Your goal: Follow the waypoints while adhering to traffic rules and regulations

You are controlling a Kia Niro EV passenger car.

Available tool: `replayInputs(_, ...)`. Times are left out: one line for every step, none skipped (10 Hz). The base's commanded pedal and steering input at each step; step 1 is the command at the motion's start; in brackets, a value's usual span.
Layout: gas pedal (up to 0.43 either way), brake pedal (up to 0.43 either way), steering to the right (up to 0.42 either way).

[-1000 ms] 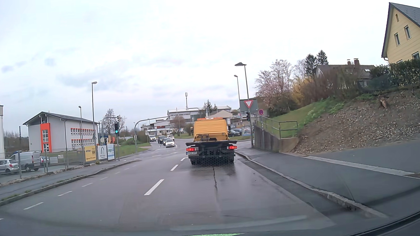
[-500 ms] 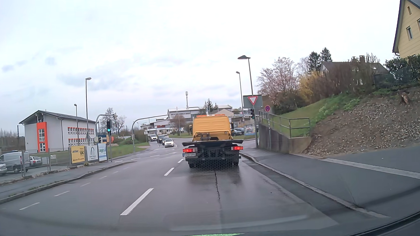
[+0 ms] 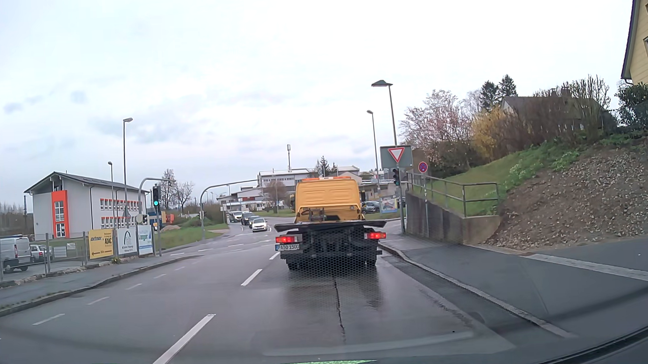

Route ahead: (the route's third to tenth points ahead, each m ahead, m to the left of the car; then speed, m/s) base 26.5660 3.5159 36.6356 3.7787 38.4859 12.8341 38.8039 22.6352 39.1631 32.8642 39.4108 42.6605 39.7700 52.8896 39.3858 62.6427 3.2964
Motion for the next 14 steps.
replayInputs(0.000, 0.232, -0.007)
replayInputs(0.000, 0.232, -0.007)
replayInputs(0.000, 0.232, -0.008)
replayInputs(0.000, 0.238, -0.008)
replayInputs(0.000, 0.238, -0.008)
replayInputs(0.000, 0.238, -0.008)
replayInputs(0.000, 0.238, -0.008)
replayInputs(0.000, 0.238, -0.008)
replayInputs(0.000, 0.238, -0.008)
replayInputs(0.000, 0.238, -0.008)
replayInputs(0.000, 0.238, -0.009)
replayInputs(0.000, 0.238, -0.009)
replayInputs(0.000, 0.232, -0.009)
replayInputs(0.000, 0.238, -0.009)
